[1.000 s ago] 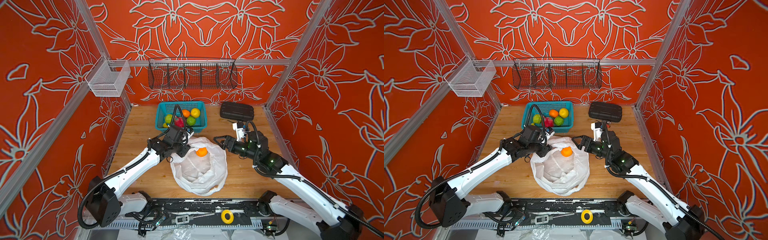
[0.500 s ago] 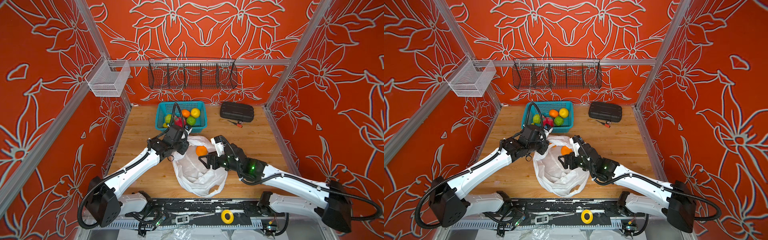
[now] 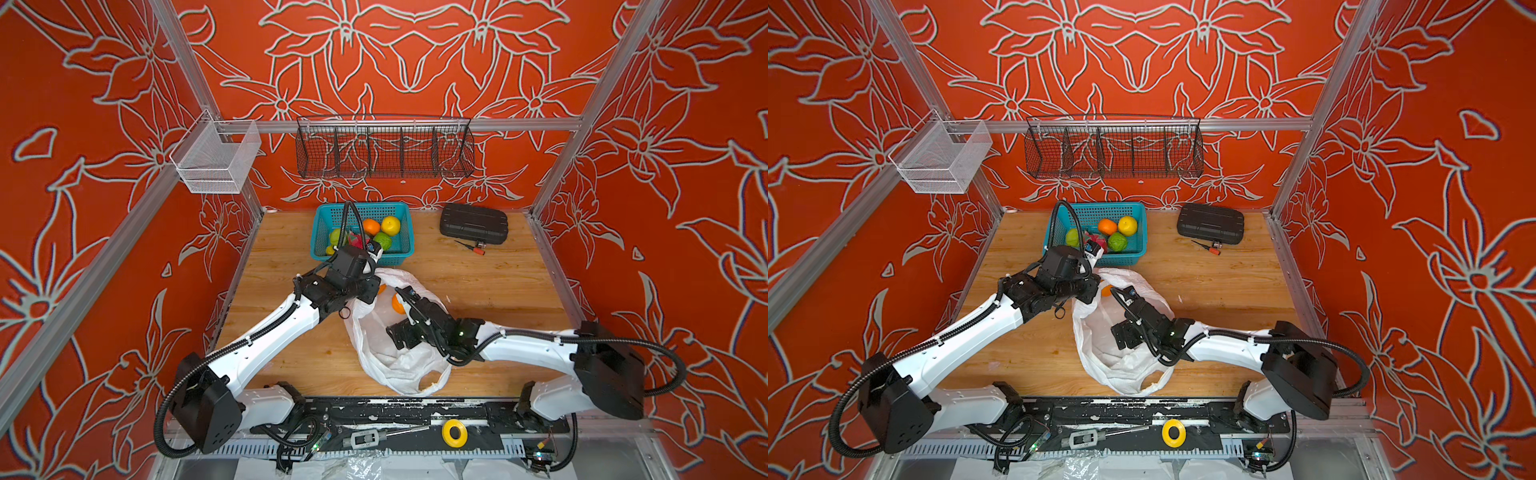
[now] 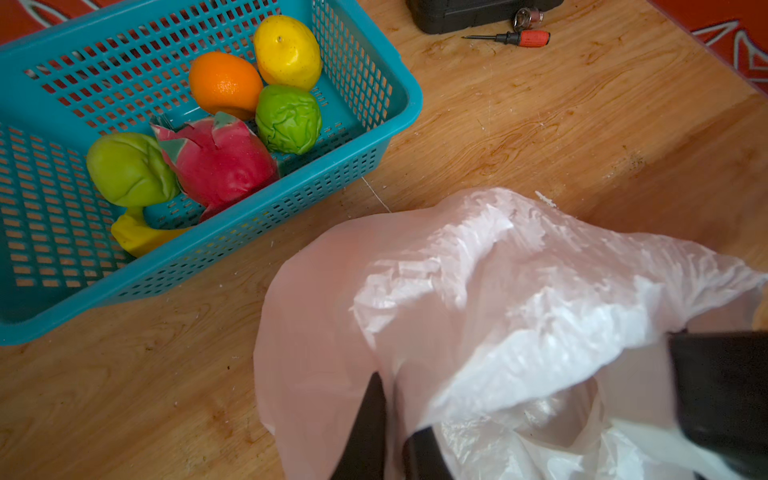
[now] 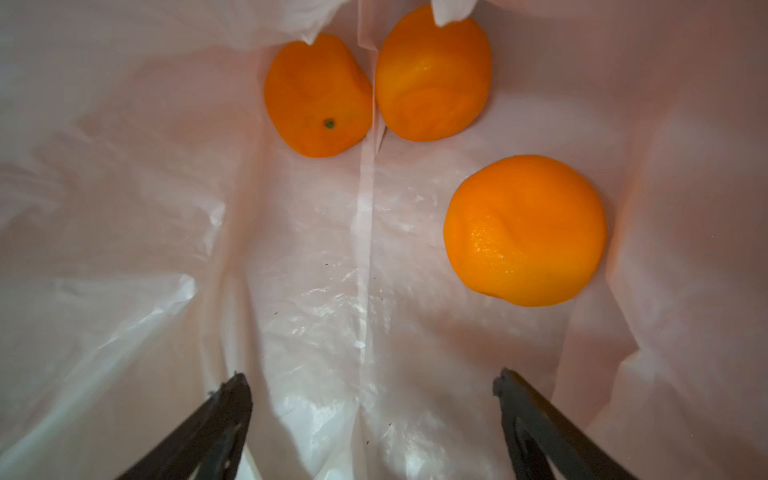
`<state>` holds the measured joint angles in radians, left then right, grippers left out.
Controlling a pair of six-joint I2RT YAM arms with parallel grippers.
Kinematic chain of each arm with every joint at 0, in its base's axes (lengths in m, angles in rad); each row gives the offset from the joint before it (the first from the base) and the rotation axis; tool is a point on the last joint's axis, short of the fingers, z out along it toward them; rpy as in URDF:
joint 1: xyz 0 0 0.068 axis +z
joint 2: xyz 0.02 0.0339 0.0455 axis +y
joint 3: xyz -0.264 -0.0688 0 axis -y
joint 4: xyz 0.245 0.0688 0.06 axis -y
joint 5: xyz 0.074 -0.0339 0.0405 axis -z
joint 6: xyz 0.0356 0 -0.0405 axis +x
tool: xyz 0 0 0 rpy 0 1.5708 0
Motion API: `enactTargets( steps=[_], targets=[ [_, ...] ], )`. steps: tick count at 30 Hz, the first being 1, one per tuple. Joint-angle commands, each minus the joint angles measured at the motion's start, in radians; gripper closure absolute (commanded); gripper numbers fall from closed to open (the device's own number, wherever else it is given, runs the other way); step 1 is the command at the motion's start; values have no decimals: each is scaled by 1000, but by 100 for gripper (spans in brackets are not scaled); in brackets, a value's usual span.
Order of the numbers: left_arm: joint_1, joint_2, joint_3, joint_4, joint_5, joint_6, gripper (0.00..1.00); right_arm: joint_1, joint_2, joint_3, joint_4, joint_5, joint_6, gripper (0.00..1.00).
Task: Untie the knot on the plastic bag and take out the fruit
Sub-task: 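Hold the bag rim with left gripper while right reaches down to an orange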
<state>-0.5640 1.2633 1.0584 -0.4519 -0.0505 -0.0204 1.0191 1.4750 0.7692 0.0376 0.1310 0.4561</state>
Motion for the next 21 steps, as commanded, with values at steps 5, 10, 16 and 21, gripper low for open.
enactTargets(
  steps=[5, 10, 16, 21],
  targets=[
    [-1, -5, -4, 45, 18, -35, 91, -18, 102, 80, -12, 162, 85, 3],
    [-1, 2, 1, 39, 29, -41, 91, -46, 186, 178, -93, 222, 186, 3],
    [0, -9, -13, 41, 37, -47, 92, -56, 249, 221, -28, 318, 171, 3],
    [-1, -20, -17, 28, 43, -48, 92, -68, 324, 285, -29, 401, 177, 3]
  ],
)
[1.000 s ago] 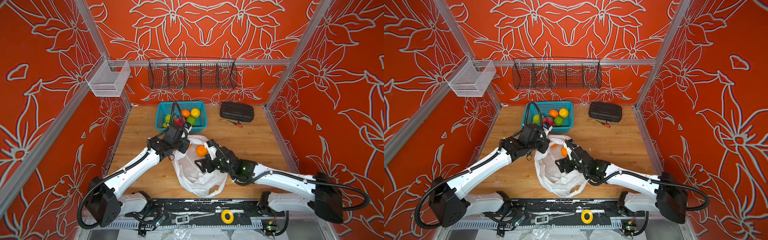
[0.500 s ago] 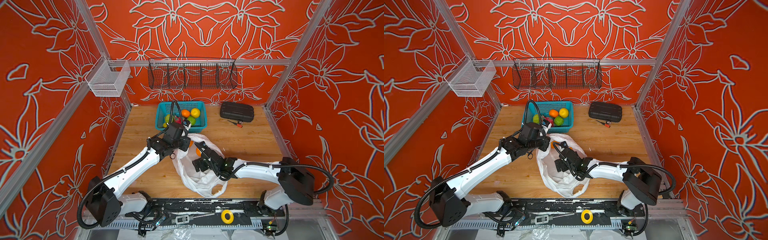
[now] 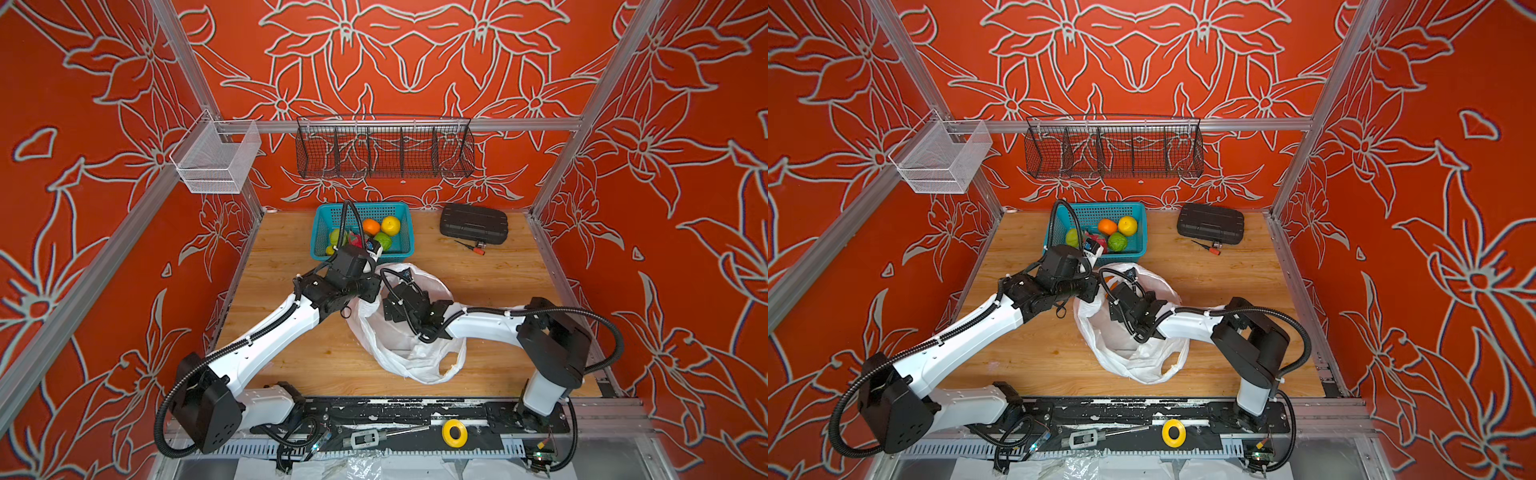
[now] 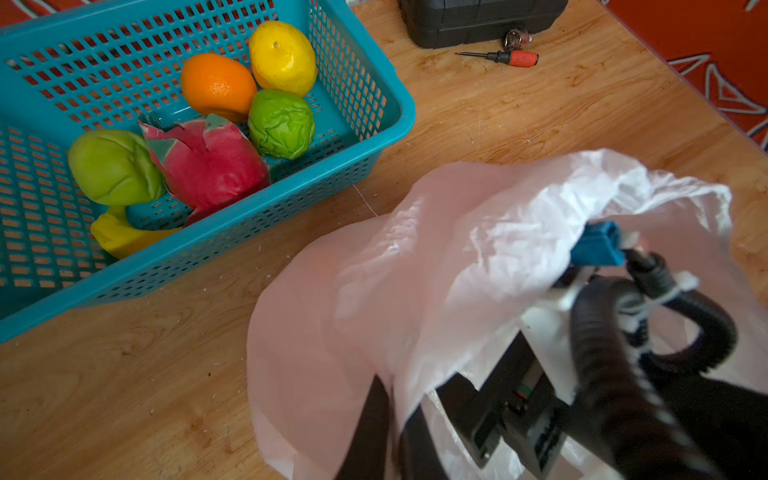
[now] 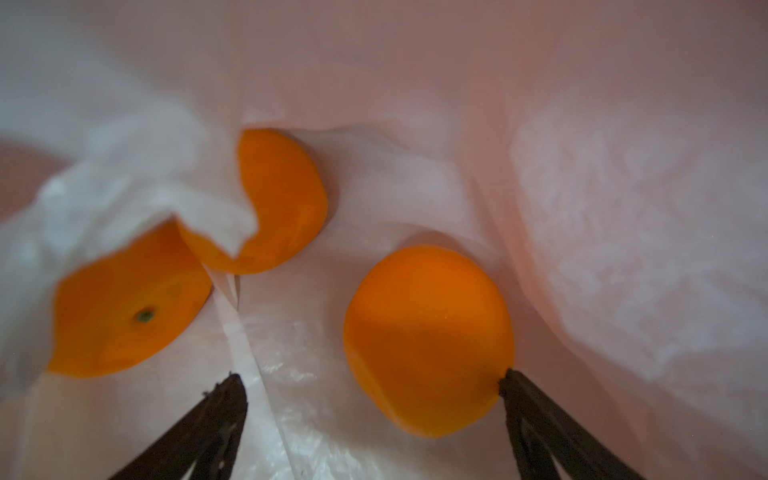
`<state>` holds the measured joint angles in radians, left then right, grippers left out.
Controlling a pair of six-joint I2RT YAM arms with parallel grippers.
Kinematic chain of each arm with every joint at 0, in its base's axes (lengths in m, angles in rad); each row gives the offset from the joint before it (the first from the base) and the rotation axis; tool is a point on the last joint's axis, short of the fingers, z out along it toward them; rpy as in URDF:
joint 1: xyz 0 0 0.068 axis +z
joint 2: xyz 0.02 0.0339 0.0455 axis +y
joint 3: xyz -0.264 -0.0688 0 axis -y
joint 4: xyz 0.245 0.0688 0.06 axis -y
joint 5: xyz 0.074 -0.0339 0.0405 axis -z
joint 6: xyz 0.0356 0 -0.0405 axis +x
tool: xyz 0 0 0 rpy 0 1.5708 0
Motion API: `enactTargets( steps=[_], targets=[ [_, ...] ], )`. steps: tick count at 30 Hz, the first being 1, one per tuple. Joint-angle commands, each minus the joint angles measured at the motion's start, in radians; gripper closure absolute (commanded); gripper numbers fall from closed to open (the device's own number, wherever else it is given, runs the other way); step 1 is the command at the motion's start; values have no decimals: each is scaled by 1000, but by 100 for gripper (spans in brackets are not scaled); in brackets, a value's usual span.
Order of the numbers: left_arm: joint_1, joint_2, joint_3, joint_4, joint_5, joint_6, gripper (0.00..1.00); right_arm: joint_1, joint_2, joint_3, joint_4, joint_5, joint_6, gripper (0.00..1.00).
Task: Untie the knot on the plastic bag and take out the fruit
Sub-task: 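Hold the bag rim with left gripper while right reaches down to an orange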
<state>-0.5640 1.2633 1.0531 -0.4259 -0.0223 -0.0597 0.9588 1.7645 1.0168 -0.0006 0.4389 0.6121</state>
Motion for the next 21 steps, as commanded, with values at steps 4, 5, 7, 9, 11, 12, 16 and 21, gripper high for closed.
enactTargets(
  steps=[4, 5, 7, 9, 11, 12, 16, 21],
  targets=[
    [-1, -34, -24, -5, 12, -14, 92, -21, 88, 64, 20, 104, 26, 3],
    [-2, -39, -25, -5, 13, -15, 92, -25, 99, 69, 17, 105, 31, 3],
    [-1, -49, -34, -4, 13, -19, 92, -34, 117, 69, 27, 79, 29, 5],
    [-1, -57, -43, 1, 10, -23, 92, -41, 126, 61, 42, 57, 25, 9],
    [0, -61, -49, 7, 10, -28, 92, -47, 131, 52, 60, 36, 18, 15],
    [-1, -62, -50, 9, 11, -30, 92, -49, 131, 46, 67, 30, 18, 17],
    [-1, -58, -47, 7, 19, -34, 92, -57, 127, 35, 85, 12, 8, 30],
    [-1, -57, -45, 4, 15, -31, 92, -58, 96, 11, 111, -16, -8, 39]
  ],
)
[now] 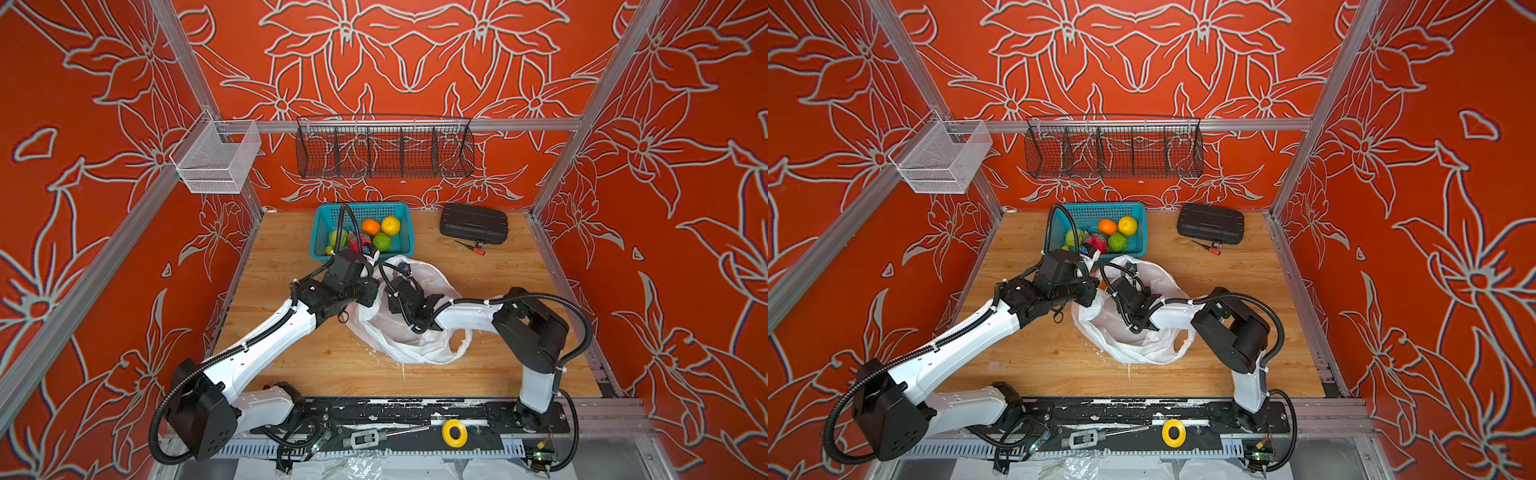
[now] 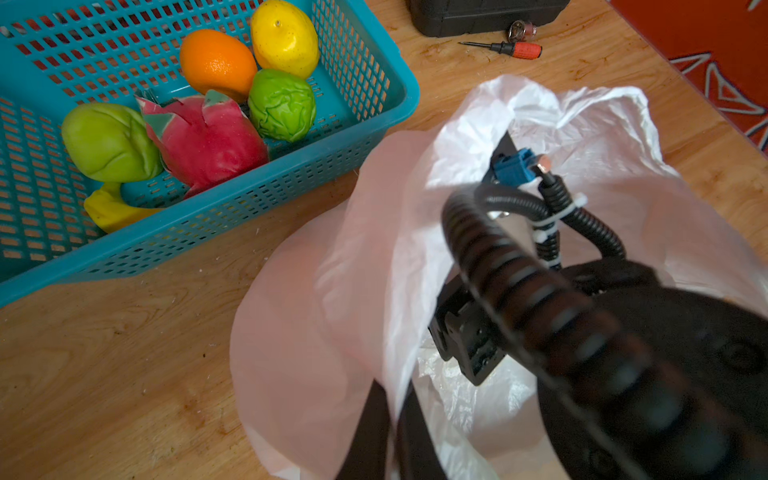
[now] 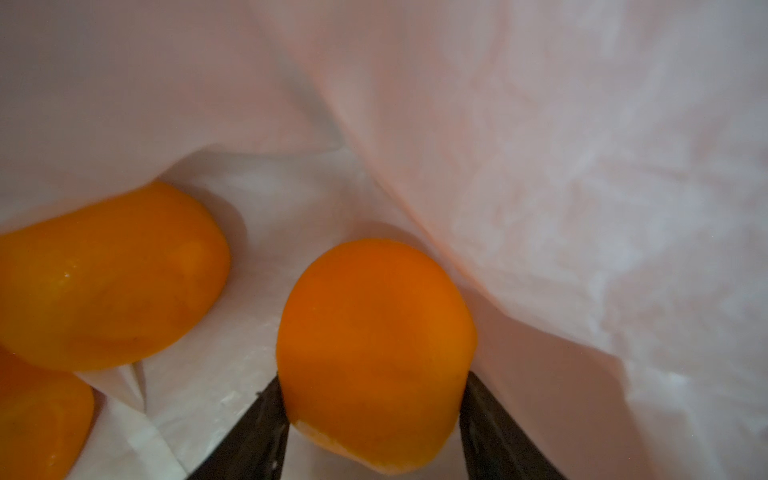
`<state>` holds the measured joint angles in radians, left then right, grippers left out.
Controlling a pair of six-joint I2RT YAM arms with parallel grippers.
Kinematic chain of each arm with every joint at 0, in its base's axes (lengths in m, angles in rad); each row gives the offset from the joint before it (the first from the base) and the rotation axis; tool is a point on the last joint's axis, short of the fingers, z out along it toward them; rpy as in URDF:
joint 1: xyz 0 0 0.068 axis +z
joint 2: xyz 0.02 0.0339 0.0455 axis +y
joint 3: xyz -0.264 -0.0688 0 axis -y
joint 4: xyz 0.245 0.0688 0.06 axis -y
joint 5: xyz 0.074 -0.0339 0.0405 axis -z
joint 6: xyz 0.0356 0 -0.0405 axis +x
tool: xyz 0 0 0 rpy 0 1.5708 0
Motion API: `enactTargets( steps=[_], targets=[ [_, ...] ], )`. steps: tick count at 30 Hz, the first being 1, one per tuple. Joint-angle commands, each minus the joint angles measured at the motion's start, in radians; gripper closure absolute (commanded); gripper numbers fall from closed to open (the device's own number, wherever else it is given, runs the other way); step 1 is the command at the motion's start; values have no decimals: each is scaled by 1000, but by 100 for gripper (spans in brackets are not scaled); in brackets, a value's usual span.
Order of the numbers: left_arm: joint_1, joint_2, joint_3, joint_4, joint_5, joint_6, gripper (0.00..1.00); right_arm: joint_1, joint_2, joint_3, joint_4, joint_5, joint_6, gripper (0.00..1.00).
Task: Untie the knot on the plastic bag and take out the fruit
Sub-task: 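Hold the bag rim with left gripper while right reaches down to an orange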
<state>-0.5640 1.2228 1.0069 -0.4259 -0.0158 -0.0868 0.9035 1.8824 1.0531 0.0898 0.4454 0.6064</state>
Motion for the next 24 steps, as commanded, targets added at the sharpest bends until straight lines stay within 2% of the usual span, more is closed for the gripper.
enactTargets(
  steps=[1, 7, 16, 18, 21, 23, 24],
  targets=[
    [0, -15, 2, 6, 7, -3, 92, -3, -30, -32, 27, -33, -8, 39],
    [0, -5, 4, 9, 4, -3, 92, -3, -84, -65, 31, -95, -23, 44],
    [-1, 16, 12, 17, 8, 1, 90, -2, -243, -175, 44, -155, 2, 45],
    [-1, 24, 15, 19, 11, 2, 90, -2, -255, -188, 44, -148, 10, 40],
    [-2, 36, 23, 18, 19, 1, 90, -13, -230, -161, 36, -129, 56, 26],
    [-1, 43, 28, 11, 20, -1, 90, -44, -207, -139, 37, -199, 116, 34],
    [0, 43, 31, 7, 21, -1, 90, -60, -199, -141, 57, -225, 154, 34]
  ],
)
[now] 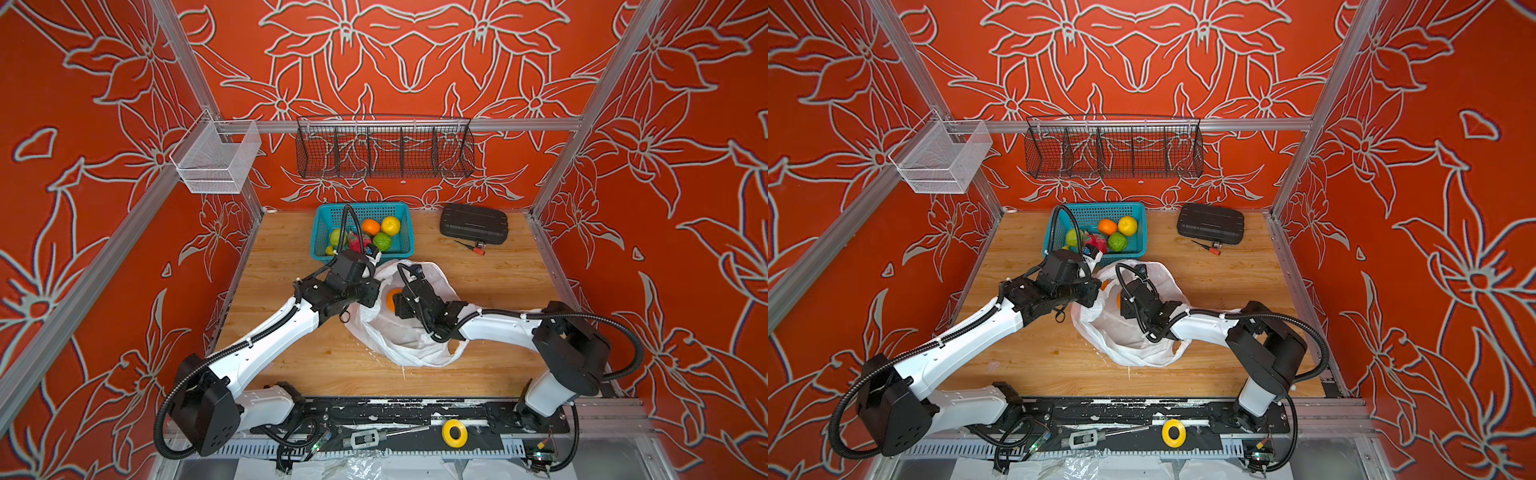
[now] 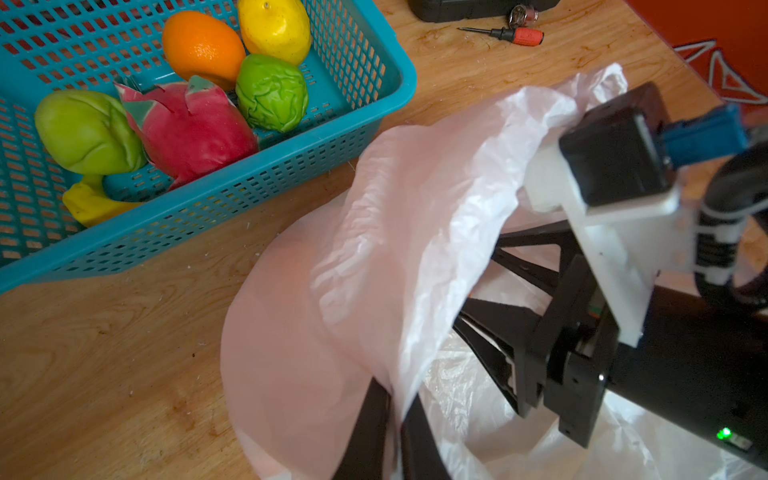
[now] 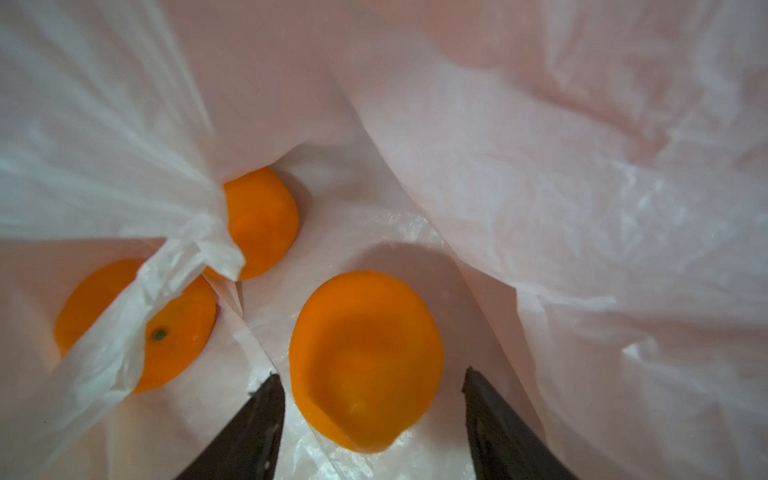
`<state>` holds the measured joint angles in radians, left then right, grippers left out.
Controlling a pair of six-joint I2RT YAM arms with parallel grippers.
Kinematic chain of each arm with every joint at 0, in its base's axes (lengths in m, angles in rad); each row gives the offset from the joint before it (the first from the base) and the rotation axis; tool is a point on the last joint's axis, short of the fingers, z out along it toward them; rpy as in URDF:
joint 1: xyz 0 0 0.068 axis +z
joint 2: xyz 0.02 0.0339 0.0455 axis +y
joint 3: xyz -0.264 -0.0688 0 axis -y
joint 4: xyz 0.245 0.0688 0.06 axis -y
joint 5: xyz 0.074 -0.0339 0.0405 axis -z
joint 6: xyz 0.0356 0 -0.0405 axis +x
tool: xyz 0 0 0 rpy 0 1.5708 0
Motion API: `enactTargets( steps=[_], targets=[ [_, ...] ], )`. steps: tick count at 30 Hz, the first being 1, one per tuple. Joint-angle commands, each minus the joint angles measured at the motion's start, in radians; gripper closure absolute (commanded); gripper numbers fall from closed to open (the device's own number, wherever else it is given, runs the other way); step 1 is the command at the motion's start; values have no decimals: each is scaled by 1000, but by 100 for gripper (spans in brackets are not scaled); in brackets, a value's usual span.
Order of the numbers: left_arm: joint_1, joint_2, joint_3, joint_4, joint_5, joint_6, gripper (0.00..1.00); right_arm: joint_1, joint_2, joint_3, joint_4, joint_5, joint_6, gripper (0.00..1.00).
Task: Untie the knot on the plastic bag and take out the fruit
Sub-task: 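Hold the bag rim with left gripper while right reaches down to an orange, then close the right gripper on an orange and lift it from the bag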
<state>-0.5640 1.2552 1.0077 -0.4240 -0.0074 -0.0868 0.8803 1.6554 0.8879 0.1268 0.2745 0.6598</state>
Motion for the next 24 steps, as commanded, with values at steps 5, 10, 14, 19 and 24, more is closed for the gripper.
enactTargets(
  steps=[5, 10, 14, 19, 24],
  targets=[
    [-1, -6, 18, -6, 7, 1, 90, -56, 62, 48, -4, -59, 153, 15],
    [-1, -19, 5, -4, -1, 0, 90, -43, 82, 64, 34, -146, 97, 13],
    [-2, -19, 2, -3, -2, -2, 90, -27, 103, 48, 42, -138, 85, 6],
    [-1, -7, 8, -4, 6, -5, 90, -26, 165, 76, 37, -170, 68, 6],
    [-1, -4, 6, -8, 4, -7, 90, -26, 194, 98, 18, -159, 57, 13]
  ],
)
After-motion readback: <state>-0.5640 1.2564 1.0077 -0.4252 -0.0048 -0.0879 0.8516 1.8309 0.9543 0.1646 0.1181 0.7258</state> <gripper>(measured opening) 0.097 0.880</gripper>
